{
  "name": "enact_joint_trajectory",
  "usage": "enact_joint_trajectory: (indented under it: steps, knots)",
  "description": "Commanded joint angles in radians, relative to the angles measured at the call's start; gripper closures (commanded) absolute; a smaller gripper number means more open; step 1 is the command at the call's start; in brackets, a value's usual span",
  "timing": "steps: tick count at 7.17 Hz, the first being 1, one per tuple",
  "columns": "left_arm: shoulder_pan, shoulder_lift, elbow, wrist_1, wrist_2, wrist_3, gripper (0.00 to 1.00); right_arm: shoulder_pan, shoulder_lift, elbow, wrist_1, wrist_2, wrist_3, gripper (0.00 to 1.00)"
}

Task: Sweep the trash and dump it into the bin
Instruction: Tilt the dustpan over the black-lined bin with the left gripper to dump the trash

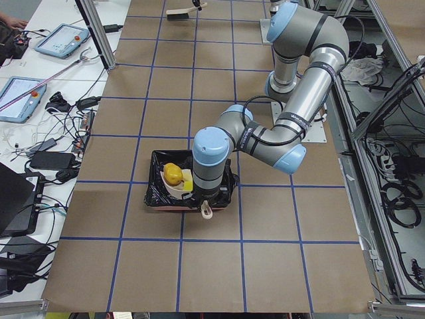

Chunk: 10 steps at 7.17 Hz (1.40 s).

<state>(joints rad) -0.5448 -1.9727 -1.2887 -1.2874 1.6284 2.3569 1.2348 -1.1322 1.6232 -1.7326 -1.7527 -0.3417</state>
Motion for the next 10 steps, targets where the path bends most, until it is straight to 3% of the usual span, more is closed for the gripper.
enact_joint_trajectory:
  steps: [1, 3, 7, 10]
  knots:
    - [-0.024, -0.003, -0.003, 0.014, 0.059, 0.094, 0.67, -0.001, -0.017, 0.021, -0.016, 0.016, -0.006, 0.89]
    - [-0.076, 0.008, 0.000, 0.037, 0.123, 0.102, 0.67, -0.002, -0.021, 0.030, -0.019, 0.039, -0.010, 0.89]
    - [-0.115, -0.006, -0.003, 0.193, 0.154, 0.116, 0.67, -0.002, -0.023, 0.053, -0.071, 0.029, -0.010, 0.89]
    - [-0.187, 0.018, 0.000, 0.194, 0.244, 0.107, 0.67, -0.002, -0.023, 0.055, -0.073, 0.025, -0.007, 0.89]
